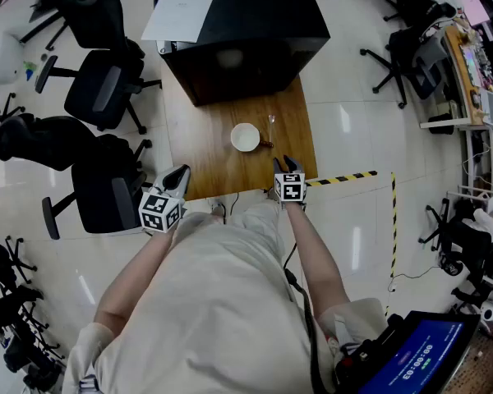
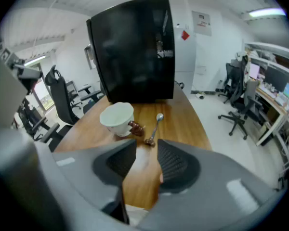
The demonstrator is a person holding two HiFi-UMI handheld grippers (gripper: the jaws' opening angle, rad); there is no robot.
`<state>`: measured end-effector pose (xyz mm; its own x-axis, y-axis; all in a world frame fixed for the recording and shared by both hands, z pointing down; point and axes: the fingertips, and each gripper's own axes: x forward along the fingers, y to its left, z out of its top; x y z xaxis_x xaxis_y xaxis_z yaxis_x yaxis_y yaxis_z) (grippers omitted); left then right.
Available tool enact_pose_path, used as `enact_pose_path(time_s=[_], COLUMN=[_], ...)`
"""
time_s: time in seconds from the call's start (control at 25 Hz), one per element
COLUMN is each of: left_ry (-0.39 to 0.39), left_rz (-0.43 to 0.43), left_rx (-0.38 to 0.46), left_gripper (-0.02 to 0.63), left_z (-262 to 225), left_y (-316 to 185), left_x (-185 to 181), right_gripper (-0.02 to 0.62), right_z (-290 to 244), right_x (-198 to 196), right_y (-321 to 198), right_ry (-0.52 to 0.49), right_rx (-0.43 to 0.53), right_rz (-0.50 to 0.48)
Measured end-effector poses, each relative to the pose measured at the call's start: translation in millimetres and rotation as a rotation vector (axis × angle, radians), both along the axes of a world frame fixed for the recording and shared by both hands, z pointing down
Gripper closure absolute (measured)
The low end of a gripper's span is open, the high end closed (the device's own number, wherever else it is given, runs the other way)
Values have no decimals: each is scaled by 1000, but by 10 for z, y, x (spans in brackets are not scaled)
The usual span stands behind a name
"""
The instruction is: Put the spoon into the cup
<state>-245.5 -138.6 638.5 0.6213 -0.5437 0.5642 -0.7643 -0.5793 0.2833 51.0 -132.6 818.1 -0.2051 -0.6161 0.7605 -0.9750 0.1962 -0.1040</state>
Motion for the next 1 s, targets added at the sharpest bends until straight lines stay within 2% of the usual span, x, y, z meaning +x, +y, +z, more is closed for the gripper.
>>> enact_pose_path(time_s=[0.12,0.28,0.44,0.64,0.8,1.0], left_ry=[4,-9,-26,-32,-34,-48], left_rz=[-23,-39,-88,-166,-186,-162], left_rx=[6,6,-10,-23,-50,-56], left_gripper=[606,606,606,606,606,606], left_z=[30,67,88,74,181,185], left_y=[-143,-218,-197,-191,-163,-99], left_x=[230,426,384,277,262,388], right_gripper=[455,453,453,440,440,466], right_z=[222,453,585,634,788,774], right_x=[174,263,217,60,25,266], right_y=[-239,-454,-585,-720,-719,-669], right_ry=[63,89,88,101,122,179], right_rx=[-3,-19,-26,-20,-50,-38], right_rz=[-49,-65,-80,-173,-149,-79])
